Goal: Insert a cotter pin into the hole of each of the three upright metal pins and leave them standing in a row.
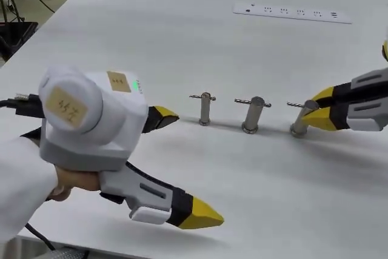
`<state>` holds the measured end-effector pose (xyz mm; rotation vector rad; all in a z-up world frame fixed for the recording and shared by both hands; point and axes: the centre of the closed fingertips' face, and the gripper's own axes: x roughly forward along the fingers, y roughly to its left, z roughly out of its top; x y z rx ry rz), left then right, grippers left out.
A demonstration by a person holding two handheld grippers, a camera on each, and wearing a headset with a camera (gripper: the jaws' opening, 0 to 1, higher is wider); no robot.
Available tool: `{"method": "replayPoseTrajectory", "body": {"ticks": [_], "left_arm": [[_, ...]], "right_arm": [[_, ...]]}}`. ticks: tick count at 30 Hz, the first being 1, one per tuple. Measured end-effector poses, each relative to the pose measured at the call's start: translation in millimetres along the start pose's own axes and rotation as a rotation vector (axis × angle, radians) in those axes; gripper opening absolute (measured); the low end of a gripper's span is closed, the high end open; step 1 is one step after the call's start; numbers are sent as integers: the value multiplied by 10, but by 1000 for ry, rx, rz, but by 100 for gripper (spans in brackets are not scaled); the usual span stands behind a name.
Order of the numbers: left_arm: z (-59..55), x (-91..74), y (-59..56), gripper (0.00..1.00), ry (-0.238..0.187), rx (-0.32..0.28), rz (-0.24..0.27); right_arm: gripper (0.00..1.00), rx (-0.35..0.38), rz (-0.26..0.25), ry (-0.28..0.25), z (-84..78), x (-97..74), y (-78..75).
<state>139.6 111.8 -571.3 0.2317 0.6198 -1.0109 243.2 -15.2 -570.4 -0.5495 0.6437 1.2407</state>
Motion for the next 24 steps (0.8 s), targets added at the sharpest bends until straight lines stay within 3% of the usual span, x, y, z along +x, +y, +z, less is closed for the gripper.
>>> {"method": "replayPoseTrajectory", "body": {"ticks": [7,24], "left_arm": [[3,-6,8,98,1,-10,5],[17,-97,37,99,-3,-35,21]], "right_arm": [[8,-22,13,1,-37,-3,15],[9,7,15,-38,-20,-18,44]]}}
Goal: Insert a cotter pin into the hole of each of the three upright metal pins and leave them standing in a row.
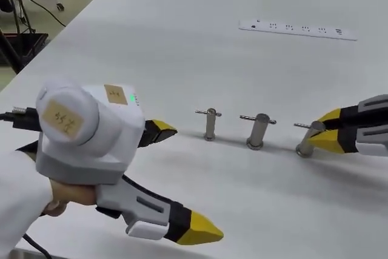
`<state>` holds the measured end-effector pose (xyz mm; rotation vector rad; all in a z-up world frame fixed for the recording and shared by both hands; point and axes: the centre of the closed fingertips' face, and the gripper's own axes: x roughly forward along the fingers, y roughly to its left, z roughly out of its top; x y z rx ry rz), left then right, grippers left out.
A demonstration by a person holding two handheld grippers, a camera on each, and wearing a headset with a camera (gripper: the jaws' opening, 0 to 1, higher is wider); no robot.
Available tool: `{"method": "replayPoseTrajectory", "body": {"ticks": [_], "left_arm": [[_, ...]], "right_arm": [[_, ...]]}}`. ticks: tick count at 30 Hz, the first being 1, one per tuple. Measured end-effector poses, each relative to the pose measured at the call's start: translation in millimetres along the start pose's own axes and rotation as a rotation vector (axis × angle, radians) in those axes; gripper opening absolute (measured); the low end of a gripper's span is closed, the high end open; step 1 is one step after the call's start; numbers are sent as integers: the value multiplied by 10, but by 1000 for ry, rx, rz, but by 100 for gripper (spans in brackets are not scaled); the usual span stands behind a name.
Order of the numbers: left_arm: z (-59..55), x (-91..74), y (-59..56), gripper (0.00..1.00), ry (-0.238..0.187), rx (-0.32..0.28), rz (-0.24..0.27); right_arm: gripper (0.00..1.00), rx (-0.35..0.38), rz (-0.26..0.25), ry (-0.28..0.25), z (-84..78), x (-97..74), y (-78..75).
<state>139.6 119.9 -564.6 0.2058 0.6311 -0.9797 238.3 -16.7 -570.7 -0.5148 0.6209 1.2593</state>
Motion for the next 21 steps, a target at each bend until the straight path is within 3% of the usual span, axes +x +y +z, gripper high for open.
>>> {"method": "replayPoseTrajectory", "body": {"ticks": [2,5,12,13,15,21], "left_arm": [[12,-21,13,99,-10,-12,7],[18,-43,16,99,-18,-27,7],[56,-138,101,99,-40,-56,47],[73,-155,119,99,-50,-69,57],[89,-180,134,99,-61,-82,64],[150,-244,172,98,-102,-152,99]], "right_arm": [[14,14,-23,-3,25,3,-15],[25,31,-19,-19,77,-11,10],[32,85,-47,-55,196,-129,55],[32,97,-71,-84,247,-166,44],[34,129,-62,-109,292,-217,91],[42,195,-109,-194,420,-381,114]]}}
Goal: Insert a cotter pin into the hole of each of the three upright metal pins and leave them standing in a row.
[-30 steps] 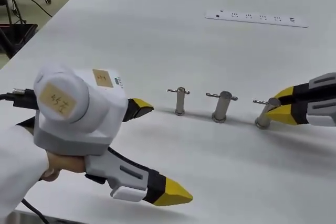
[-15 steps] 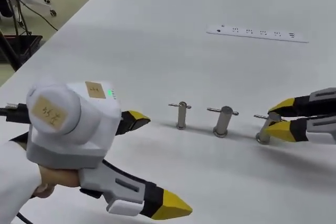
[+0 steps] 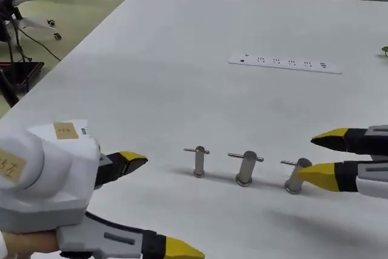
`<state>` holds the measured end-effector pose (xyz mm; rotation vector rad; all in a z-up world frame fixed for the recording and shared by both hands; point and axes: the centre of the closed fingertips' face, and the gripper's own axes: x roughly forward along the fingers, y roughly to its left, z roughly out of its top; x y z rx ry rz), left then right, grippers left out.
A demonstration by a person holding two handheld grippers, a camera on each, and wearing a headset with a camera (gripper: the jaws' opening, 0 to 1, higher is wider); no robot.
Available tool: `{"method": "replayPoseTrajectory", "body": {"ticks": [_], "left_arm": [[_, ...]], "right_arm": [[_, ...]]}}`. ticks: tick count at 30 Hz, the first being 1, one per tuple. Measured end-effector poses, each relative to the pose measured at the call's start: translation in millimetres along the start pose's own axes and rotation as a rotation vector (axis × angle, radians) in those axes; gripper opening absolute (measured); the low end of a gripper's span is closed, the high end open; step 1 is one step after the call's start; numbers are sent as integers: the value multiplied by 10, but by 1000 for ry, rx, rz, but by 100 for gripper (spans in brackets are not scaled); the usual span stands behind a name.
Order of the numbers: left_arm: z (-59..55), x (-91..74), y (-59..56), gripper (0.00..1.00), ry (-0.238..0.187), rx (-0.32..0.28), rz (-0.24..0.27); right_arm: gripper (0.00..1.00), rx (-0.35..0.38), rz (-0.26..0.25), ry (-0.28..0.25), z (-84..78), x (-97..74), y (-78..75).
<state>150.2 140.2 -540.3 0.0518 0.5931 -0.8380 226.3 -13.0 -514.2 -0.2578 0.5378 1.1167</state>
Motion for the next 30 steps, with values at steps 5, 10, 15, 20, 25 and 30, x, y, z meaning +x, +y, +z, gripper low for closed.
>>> {"method": "replayPoseTrajectory", "body": {"ticks": [5,10,15,20,25,30], "left_arm": [[26,-9,-11,98,-9,-12,22],[28,19,-60,98,-15,-39,26],[16,24,-63,98,-22,-68,35],[-11,13,-66,98,-19,-89,44],[-36,-7,-79,98,-13,-103,46],[-70,-35,-49,98,-14,-128,56]], "right_arm": [[54,46,-42,-18,6,-71,-15],[59,88,-70,-23,-45,-121,-25],[65,126,-84,-18,-114,-225,41],[69,195,-112,-21,-201,-317,99],[82,249,-140,-38,-259,-365,161],[88,272,-131,-12,-339,-393,222]]}}
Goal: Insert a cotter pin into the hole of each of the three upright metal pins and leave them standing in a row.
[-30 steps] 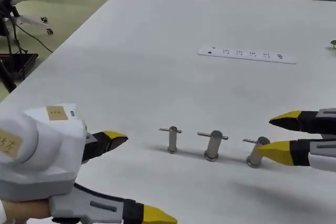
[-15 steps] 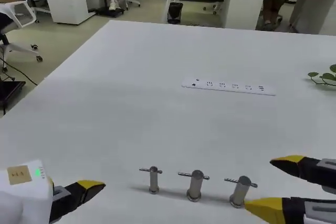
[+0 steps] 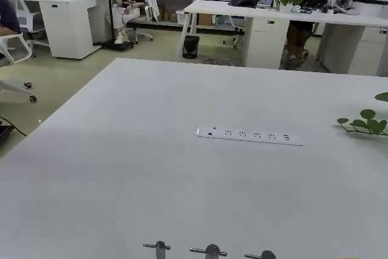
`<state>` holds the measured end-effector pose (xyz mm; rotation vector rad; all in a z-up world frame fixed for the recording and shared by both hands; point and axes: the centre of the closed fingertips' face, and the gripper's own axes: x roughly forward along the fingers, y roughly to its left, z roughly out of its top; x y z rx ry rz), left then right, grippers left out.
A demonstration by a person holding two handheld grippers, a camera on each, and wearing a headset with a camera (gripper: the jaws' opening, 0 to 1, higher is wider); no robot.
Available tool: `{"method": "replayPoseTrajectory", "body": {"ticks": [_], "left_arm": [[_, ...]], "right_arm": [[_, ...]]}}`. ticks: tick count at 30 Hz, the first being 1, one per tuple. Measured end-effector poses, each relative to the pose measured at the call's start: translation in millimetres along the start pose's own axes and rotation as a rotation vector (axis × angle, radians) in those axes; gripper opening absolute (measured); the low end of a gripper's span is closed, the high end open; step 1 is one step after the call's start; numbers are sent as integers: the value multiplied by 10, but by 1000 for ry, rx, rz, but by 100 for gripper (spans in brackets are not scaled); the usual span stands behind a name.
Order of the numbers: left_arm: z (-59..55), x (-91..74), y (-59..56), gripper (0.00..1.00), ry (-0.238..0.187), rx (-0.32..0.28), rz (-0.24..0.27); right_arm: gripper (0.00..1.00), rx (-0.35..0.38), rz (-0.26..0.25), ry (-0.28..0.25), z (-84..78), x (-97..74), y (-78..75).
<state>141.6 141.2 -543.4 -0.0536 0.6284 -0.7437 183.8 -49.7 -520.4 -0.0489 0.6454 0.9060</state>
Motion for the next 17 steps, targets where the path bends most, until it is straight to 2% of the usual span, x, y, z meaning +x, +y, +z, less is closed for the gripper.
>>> {"method": "replayPoseTrajectory", "body": {"ticks": [4,5,11,17], "left_arm": [[-41,-21,32,95,7,-4,18],[-58,-27,39,95,13,-1,22],[-107,-43,62,94,14,-15,35],[-194,-65,86,90,29,-14,46]], "right_arm": [[89,24,8,26,-120,-17,-1],[89,43,29,44,-177,-21,34],[94,51,57,75,-275,-22,138],[94,36,27,99,-337,-60,140]]}}
